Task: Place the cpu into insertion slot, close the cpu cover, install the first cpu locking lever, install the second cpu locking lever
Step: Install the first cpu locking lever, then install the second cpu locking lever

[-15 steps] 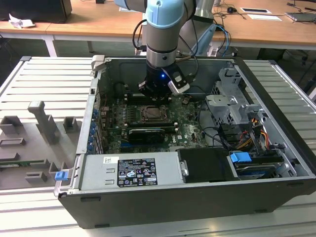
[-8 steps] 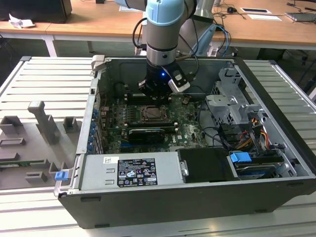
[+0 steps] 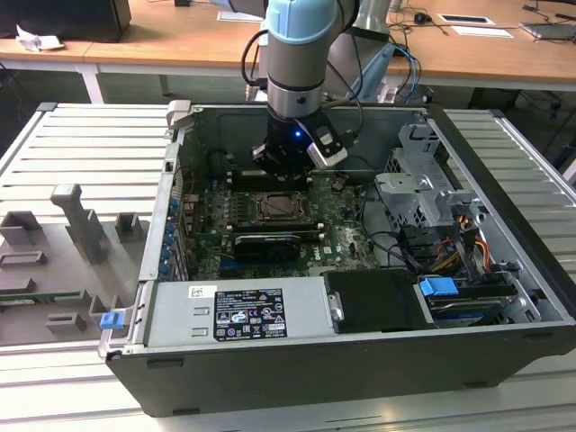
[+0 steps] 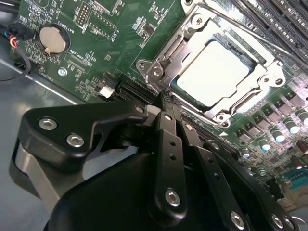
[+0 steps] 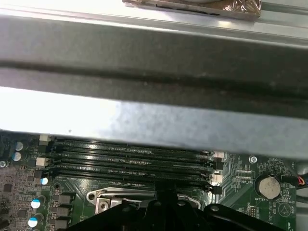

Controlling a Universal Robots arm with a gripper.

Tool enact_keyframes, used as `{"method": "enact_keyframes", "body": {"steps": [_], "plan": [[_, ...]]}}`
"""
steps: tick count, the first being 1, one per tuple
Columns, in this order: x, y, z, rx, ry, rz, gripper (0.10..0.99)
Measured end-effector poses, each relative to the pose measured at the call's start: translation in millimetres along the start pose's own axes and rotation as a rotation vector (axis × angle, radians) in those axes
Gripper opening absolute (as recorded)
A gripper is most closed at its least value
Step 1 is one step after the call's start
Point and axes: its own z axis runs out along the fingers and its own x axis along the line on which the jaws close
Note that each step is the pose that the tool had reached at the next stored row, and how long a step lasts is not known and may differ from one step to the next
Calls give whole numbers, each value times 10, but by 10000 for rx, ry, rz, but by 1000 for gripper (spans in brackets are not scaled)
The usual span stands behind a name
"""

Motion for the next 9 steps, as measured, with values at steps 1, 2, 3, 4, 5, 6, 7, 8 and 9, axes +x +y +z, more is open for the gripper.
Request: {"method": "enact_keyframes", "body": {"steps": [1, 2, 3, 4, 5, 6, 7, 8, 9], "plan": [[0, -3, 0, -1, 0, 0, 106], [1, -9, -1, -1, 0, 0, 106], [1, -12, -1, -1, -1, 1, 106], [1, -15, -1, -1, 0, 1, 106], [2, -18, -2, -1, 0, 0, 106], [2, -21, -2, 0, 0, 0, 106], [2, -25, -3, 0, 1, 0, 106], [2, -30, -4, 0, 0, -1, 106], [4, -39, -5, -1, 0, 0, 106]]}}
